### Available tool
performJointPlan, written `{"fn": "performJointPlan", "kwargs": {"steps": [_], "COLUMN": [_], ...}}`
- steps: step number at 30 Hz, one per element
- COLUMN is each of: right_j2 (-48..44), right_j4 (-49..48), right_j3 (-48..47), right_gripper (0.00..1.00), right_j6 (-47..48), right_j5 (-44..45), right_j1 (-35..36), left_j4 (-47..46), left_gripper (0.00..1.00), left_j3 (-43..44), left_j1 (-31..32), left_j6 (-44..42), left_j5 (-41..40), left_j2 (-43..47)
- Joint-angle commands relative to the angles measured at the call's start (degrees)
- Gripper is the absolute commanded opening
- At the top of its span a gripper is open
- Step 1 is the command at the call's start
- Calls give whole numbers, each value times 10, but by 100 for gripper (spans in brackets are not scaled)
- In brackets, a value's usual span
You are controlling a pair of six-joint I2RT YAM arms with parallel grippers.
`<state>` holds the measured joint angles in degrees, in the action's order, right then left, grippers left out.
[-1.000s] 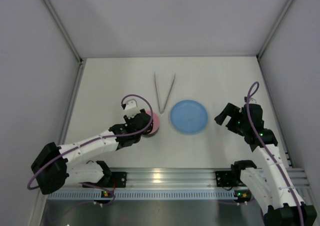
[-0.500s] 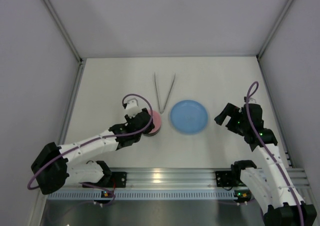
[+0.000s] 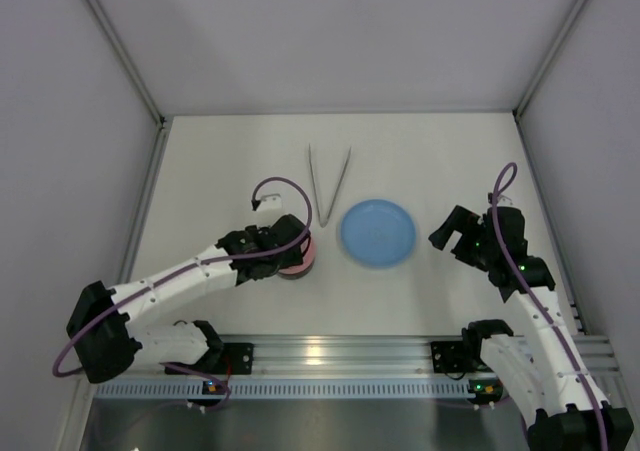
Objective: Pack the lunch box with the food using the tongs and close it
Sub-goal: Move the packing box to the center of the board.
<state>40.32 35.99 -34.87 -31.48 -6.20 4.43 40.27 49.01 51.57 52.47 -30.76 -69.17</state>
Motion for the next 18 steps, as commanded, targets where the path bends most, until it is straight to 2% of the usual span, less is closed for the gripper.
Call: {"fn": "performJointPlan", "kwargs": {"steps": [1,11,18], "right_j2": [1,6,-8], "right_j4": [-32,-42,-59], "right_j3": [-15,-11,-13], "right_gripper": [96,96,97], "right_j6": [6,6,20], "right_j5": [-6,-11,-43], "right_j1": [-6,-6,-6], "left_j4": [62,46,35], "left_gripper": [67,68,71], "left_j3": [31,57,135], "left_j1": [2,2,2], "left_j6": [-18,-56,-122], "left_j5": [-18,-14,-11], "left_j2": [10,58,87]}}
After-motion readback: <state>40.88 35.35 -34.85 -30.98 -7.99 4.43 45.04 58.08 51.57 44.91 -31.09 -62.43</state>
